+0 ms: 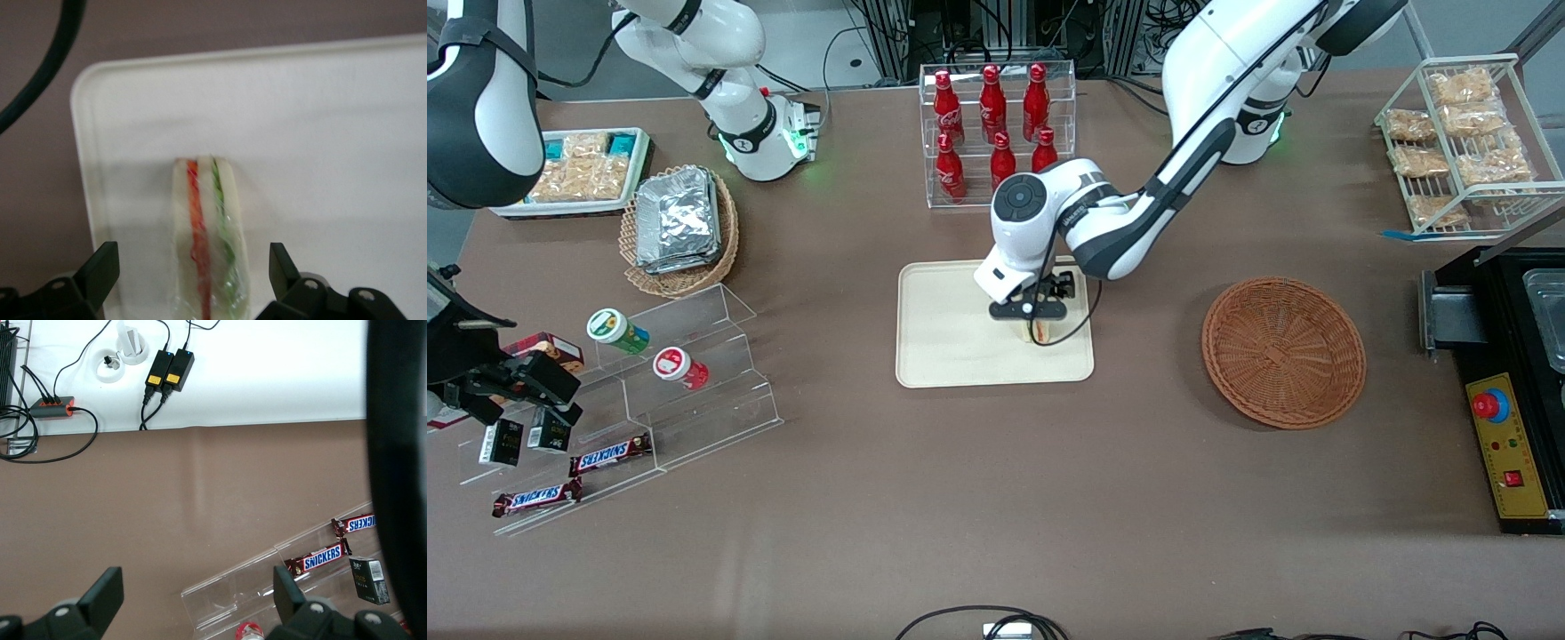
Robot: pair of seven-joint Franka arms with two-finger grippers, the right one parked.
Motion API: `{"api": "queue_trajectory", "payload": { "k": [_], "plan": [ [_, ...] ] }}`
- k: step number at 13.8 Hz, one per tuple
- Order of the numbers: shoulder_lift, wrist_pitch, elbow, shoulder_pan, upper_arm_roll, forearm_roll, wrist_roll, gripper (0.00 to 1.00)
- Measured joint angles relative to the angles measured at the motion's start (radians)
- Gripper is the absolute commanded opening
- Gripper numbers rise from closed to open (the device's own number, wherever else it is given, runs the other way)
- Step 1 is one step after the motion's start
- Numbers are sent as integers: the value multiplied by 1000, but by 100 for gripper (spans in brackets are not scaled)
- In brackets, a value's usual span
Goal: Place sandwich from basket to tray
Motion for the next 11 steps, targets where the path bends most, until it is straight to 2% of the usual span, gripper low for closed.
{"api": "queue_trajectory", "payload": {
  "k": [6,11],
  "plan": [
    [-41,-77,57,153,6,0,-52,100],
    [-121,-218,60,293,8,0,-50,100]
  ]
}}
